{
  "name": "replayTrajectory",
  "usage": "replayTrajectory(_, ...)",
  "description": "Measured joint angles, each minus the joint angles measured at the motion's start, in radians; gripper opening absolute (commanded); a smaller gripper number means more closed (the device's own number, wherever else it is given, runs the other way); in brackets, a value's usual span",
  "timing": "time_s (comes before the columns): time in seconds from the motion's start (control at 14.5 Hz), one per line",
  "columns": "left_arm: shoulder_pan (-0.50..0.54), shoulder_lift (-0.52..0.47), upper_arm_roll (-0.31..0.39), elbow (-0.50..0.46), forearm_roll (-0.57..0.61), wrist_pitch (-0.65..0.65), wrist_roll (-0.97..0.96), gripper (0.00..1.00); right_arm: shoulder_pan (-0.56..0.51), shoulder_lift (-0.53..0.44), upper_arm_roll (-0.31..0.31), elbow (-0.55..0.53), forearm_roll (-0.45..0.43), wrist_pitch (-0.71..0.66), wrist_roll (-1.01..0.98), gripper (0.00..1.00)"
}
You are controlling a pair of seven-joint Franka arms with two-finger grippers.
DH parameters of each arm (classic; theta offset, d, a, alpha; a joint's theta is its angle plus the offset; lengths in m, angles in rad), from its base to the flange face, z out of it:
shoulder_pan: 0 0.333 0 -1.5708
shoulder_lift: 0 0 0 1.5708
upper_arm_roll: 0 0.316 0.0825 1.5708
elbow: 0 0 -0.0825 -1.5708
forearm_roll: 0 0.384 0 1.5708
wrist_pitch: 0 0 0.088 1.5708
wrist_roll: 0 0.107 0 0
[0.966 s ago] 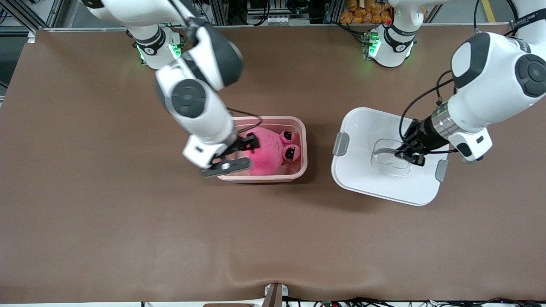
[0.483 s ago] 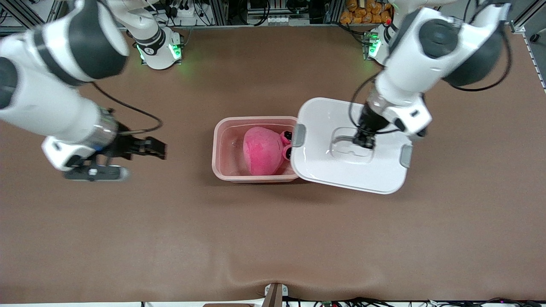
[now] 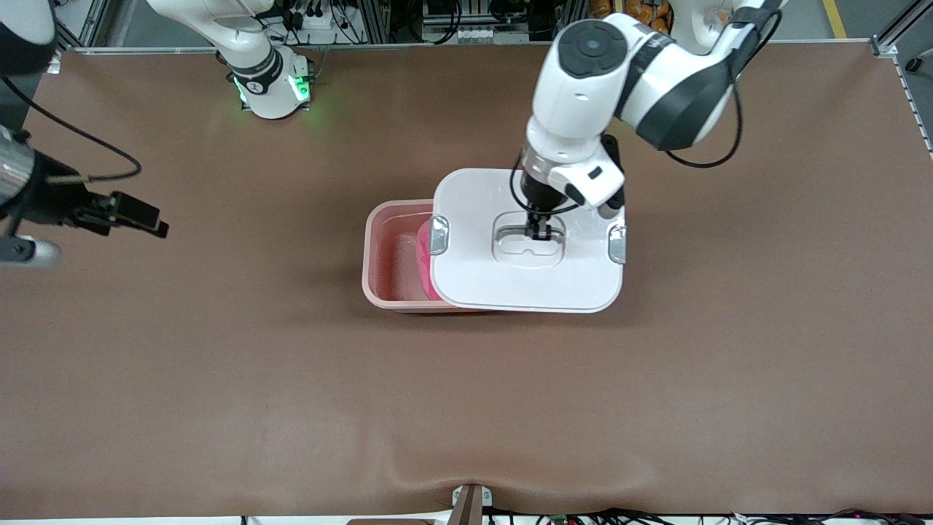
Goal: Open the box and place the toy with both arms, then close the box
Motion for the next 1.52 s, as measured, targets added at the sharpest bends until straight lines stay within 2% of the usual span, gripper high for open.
replayTrajectory(0.34, -0.135, 0.076, 0.002, 0.037, 0.142, 0.004, -0.193, 0.0, -0.045, -0.117, -0.018, -0.051, -0.052, -0.087, -0.149, 1.0)
replayTrajectory(0.62, -0.19, 0.16, 0.003, 0.108, 0.224, 0.02, -0.285, 0.0, -0.085, -0.153, -0.027, -0.059, -0.053, -0.134, -0.205, 1.0)
replayTrajectory(0.83, -0.217, 0.209, 0.004, 0.123, 0.291, 0.063, -0.35, 0.0, -0.085, -0.158, -0.018, -0.061, -0.053, -0.143, -0.2, 1.0)
replayTrajectory(1.03, -0.24, 0.242, 0.016, 0.134, 0.306, 0.084, -0.368, 0.0, -0.084, -0.159, -0.014, -0.064, -0.053, -0.152, -0.181, 1.0)
replayTrajectory(1.52, -0.326, 0.252, 0.102, 0.16, 0.306, 0.117, -0.394, 0.0, -0.08, -0.159, -0.01, -0.083, -0.061, -0.127, -0.174, 1.0)
